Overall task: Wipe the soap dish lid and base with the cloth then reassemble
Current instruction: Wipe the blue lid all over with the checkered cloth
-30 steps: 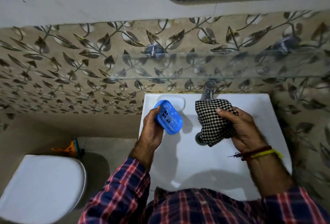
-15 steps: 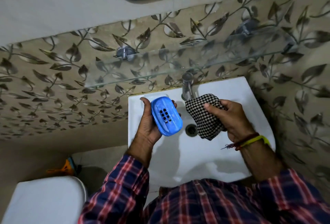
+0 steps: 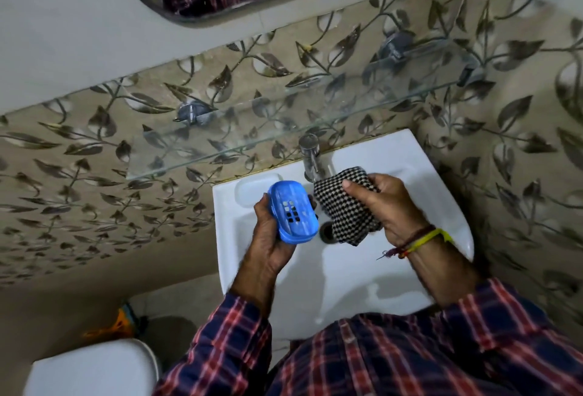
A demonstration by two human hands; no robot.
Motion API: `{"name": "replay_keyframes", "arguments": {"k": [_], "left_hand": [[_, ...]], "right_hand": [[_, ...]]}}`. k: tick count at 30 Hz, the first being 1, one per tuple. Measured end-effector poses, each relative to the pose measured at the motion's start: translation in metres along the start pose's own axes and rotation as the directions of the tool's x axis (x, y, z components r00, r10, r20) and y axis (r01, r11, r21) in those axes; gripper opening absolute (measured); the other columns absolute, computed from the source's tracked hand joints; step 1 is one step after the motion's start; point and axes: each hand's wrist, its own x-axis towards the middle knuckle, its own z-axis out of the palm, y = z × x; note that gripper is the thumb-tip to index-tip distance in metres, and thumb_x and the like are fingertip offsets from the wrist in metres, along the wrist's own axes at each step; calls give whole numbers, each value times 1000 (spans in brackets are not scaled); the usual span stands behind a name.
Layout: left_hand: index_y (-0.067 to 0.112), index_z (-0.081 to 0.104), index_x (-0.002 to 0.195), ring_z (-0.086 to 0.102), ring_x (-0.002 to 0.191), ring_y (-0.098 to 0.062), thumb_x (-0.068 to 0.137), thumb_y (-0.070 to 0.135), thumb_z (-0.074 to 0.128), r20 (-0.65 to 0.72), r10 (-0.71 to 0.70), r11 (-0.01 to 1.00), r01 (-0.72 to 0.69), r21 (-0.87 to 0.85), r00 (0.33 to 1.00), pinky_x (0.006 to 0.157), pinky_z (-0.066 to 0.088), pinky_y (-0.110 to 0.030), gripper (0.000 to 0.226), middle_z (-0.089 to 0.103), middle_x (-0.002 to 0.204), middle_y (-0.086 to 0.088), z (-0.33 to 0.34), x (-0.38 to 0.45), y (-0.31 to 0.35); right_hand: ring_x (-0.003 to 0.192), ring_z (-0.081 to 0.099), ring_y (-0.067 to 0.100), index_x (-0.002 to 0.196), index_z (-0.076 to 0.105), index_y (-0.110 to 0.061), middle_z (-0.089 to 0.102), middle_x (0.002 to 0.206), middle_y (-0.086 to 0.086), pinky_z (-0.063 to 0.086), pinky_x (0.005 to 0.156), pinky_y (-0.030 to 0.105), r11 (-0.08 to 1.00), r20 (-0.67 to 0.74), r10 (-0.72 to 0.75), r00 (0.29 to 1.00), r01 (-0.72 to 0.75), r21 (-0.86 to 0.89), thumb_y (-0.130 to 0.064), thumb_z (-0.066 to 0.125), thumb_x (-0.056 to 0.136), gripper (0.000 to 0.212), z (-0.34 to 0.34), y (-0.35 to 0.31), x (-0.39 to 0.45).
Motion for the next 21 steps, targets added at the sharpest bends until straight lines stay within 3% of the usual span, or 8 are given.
{"name": "replay_keyframes", "arguments": {"k": [3, 7, 11, 14, 16, 18, 21], "left_hand": [[4, 53, 140, 70, 94, -24, 92, 54, 48, 43, 190, 958, -195, 209, 981, 87, 57, -40, 69, 71, 109, -16, 5, -4, 15], [7, 49, 142, 72, 92, -20, 79, 56, 59, 130, 270, 921, -295, 254, 954, 84, 59, -39, 81, 71, 112, -15, 8, -9, 29], [9, 59, 135, 70, 100, -20, 86, 53, 49, 171, 252, 913, -293, 284, 952, 90, 56, -35, 67, 73, 113, -11, 13, -17, 37], [9, 53, 141, 65, 111, -23, 87, 52, 51, 157, 286, 886, -323, 332, 945, 94, 53, -36, 69, 69, 124, -15, 19, -24, 41], [11, 52, 142, 62, 116, -26, 85, 58, 54, 154, 302, 870, -338, 360, 941, 96, 51, -40, 74, 62, 135, -19, 22, -27, 42], [12, 53, 141, 63, 114, -24, 87, 59, 51, 147, 305, 870, -337, 359, 941, 94, 53, -38, 72, 62, 135, -18, 27, -32, 41], [11, 59, 135, 67, 111, -23, 96, 56, 44, 156, 268, 885, -307, 349, 951, 97, 53, -39, 62, 71, 123, -13, 33, -38, 37]], "right_hand": [[78, 75, 19, 96, 67, -4, 76, 88, 9, 61, 65, 34, 971, -10, -164, 986, 159, -178, -14, 77, 84, 18, -10, -14, 7], [86, 74, 21, 95, 72, -10, 76, 89, 5, 62, 78, 47, 892, 99, -291, 952, 307, -333, -13, 77, 84, 12, -14, -28, 9], [89, 73, 19, 101, 70, -11, 75, 96, 4, 59, 81, 36, 863, 161, -240, 957, 286, -416, -30, 85, 73, 37, -9, -41, 5], [77, 74, 22, 87, 71, -8, 77, 83, 8, 59, 66, 30, 974, 202, -64, 977, 105, -200, -16, 88, 69, 26, -3, -46, -6], [78, 74, 23, 88, 73, -6, 78, 85, 10, 60, 67, 30, 998, 242, 34, 970, -22, -55, -15, 85, 69, 24, 0, -48, -12], [80, 74, 26, 90, 74, -5, 77, 88, 14, 60, 70, 33, 998, 273, 68, 960, -68, -11, -19, 82, 69, 26, 3, -50, -16], [72, 71, 28, 86, 72, -5, 76, 83, 16, 61, 67, 36, 998, 258, 66, 964, -68, 1, -6, 82, 73, 16, 12, -56, -21]]}}
